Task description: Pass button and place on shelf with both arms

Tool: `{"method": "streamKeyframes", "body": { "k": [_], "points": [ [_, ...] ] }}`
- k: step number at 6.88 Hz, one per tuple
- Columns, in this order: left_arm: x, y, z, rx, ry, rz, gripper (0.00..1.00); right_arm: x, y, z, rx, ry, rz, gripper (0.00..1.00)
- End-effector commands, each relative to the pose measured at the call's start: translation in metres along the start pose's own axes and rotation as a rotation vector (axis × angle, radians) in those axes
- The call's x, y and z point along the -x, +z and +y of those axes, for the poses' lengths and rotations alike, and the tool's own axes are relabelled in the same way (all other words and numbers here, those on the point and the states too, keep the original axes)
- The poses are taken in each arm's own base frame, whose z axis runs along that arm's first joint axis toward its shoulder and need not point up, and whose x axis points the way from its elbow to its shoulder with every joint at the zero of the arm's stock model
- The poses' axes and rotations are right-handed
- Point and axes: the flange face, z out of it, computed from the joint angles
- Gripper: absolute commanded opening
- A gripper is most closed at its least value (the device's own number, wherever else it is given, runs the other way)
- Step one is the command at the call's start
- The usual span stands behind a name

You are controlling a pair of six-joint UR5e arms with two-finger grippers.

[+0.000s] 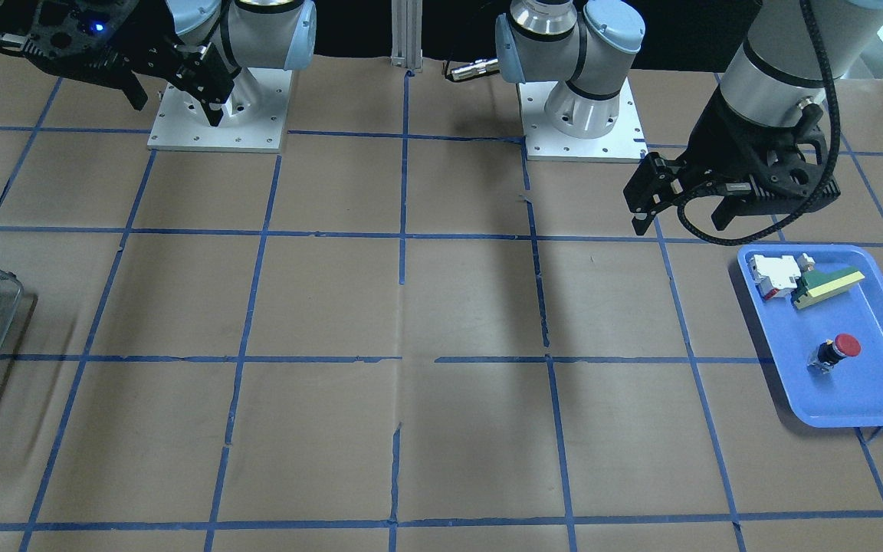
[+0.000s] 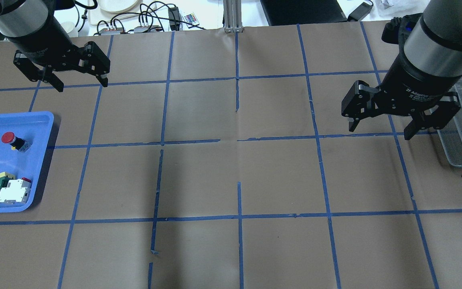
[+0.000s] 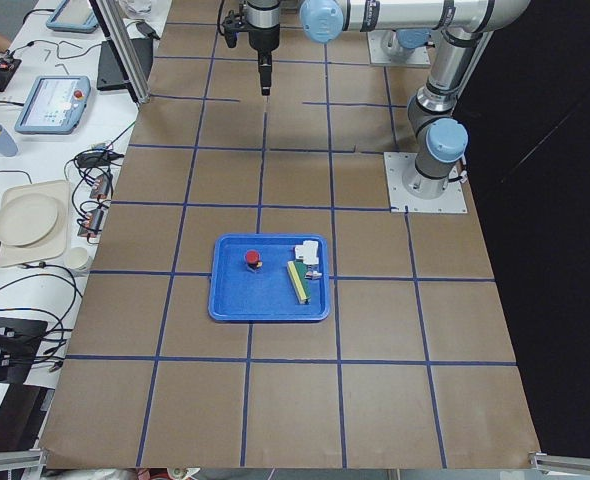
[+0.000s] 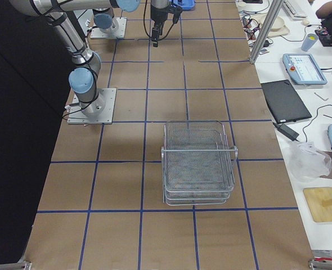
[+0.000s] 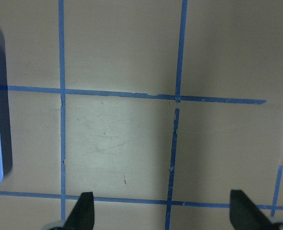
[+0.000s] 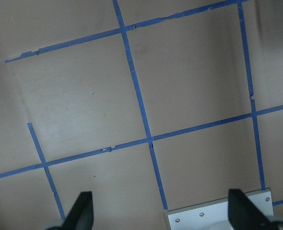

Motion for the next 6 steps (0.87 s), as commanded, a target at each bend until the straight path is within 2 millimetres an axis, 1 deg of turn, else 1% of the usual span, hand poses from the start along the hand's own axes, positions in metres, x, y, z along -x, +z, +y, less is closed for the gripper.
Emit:
{"method": "streamKeyframes", "body": {
  "k": [1, 2, 3, 4, 5, 6],
  "points": [
    [-0.004, -0.004, 0.004, -0.009, 0.009, 0.001, 1.00, 0.000, 0.001, 0.000, 0.004, -0.001, 0.003, 1.00],
    [-0.003, 0.004, 0.004, 0.010, 0.018, 0.001, 1.00, 0.000, 0.001, 0.001, 0.003, -0.001, 0.001, 1.00],
    [0.005, 0.007, 0.001, 0.013, 0.043, 0.001, 1.00, 0.000, 0.001, 0.000, 0.006, 0.001, 0.002, 1.00],
    [0.019, 0.012, -0.003, 0.020, 0.131, -0.003, 1.00, 0.000, 0.001, 0.001, 0.005, 0.002, 0.003, 1.00],
    [0.057, 0.031, -0.007, 0.051, 0.154, 0.007, 1.00, -0.001, 0.001, 0.001, 0.006, 0.002, 0.005, 1.00],
    [0.115, 0.053, -0.012, 0.068, 0.196, 0.017, 0.99, -0.001, 0.001, 0.001, 0.005, 0.002, 0.008, 1.00]
  ]
}}
